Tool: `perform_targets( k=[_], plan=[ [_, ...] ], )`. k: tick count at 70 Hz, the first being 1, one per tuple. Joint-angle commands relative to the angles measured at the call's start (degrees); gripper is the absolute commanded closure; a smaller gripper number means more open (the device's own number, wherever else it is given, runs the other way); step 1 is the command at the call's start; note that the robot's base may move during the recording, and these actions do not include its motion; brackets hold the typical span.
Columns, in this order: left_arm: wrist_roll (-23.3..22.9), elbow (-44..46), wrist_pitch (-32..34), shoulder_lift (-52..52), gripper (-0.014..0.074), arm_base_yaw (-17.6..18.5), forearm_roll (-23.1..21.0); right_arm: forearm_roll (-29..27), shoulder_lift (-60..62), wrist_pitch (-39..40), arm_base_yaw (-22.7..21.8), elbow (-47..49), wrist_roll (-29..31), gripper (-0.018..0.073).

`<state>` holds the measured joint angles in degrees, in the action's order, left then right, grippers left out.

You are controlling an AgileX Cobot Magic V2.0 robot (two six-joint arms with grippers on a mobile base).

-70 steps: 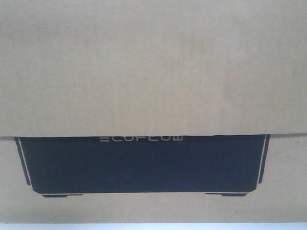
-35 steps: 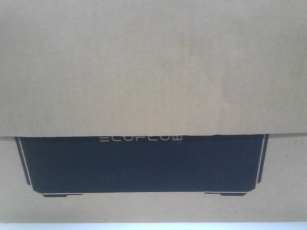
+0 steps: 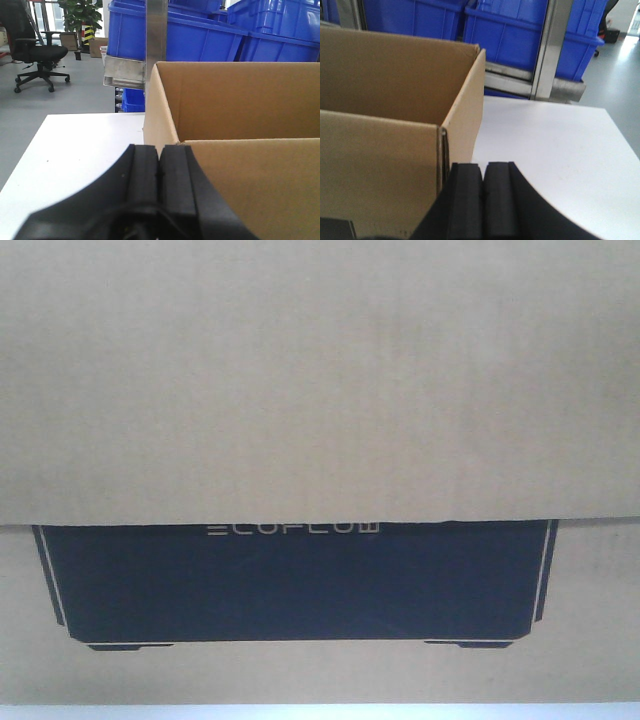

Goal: Grab box from left shelf to table start
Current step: 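Open both grippers and release the box on the table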

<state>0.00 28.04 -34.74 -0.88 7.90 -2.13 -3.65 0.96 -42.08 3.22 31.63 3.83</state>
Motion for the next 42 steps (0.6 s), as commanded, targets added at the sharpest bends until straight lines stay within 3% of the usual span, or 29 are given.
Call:
perform_targets(
  k=[1,42],
  plan=[
    [0.0,1.28,5.17,-0.34,0.0691,0.23,-0.19,0.23,-0.05,7.72,0.04,1.31,-0.15,0.0501],
    [0.0,1.28,5.05,-0.34,0.0691,0.23,-0.27,0.23,-0.05,7.87,0.04,1.31,-0.15,0.0501]
  ],
)
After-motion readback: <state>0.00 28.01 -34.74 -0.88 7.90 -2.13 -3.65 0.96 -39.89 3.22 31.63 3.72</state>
